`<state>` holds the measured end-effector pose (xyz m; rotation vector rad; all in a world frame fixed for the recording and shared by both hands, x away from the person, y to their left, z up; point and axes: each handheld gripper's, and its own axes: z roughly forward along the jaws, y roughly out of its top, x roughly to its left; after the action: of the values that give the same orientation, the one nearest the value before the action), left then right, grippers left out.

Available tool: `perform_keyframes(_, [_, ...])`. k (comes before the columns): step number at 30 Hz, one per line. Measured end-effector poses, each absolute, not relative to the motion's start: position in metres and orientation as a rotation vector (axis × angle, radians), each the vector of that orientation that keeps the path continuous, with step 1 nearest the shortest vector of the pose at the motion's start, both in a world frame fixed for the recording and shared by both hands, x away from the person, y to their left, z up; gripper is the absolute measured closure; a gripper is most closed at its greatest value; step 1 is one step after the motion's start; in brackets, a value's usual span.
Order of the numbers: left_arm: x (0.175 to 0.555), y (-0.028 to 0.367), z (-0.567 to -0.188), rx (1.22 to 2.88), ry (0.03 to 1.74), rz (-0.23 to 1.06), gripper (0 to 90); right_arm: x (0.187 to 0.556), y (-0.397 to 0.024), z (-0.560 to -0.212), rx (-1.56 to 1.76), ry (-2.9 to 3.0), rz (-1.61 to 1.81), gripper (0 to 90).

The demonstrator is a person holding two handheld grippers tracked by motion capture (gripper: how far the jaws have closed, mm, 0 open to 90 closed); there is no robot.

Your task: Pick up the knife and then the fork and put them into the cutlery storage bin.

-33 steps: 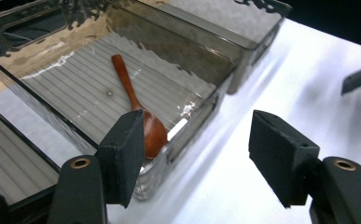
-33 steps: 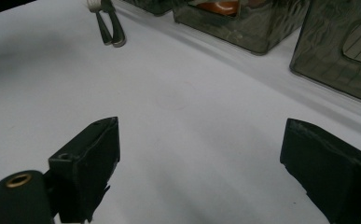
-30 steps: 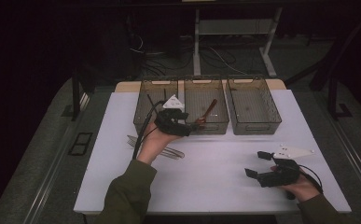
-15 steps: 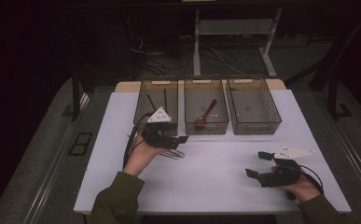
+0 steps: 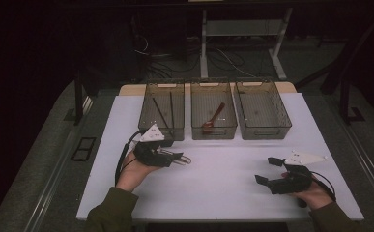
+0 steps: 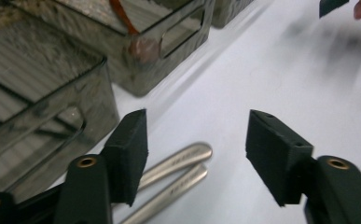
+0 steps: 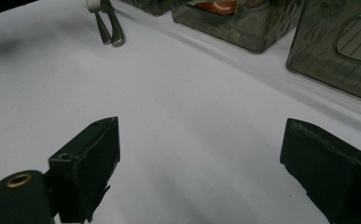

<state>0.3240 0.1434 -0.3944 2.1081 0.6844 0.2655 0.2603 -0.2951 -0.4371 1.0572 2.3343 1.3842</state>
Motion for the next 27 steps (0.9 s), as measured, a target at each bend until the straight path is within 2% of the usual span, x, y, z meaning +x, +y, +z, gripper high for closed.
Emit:
perform_keyframes(6, [0.321, 0.164, -0.401, 2.154, 0.706, 0.300, 54.5, 0.260, -0.294, -0.437, 1.054, 2.336, 1.378, 12.2])
perform_keyframes(10, [0.324, 0.178, -0.404, 2.170, 0.734, 0.333, 68.9, 0.260, -0.295, -0.437, 1.060, 2.331, 1.377, 12.2])
perform_keyframes(18, [0.337, 0.203, -0.409, 2.193, 0.817, 0.346, 88.8, 0.260, -0.294, -0.438, 1.061, 2.335, 1.369, 12.2])
perform_keyframes(27, [0.351, 0.225, -0.417, 2.192, 0.953, 0.406, 89.1, 0.261, -0.294, -0.438, 1.061, 2.335, 1.368, 12.2])
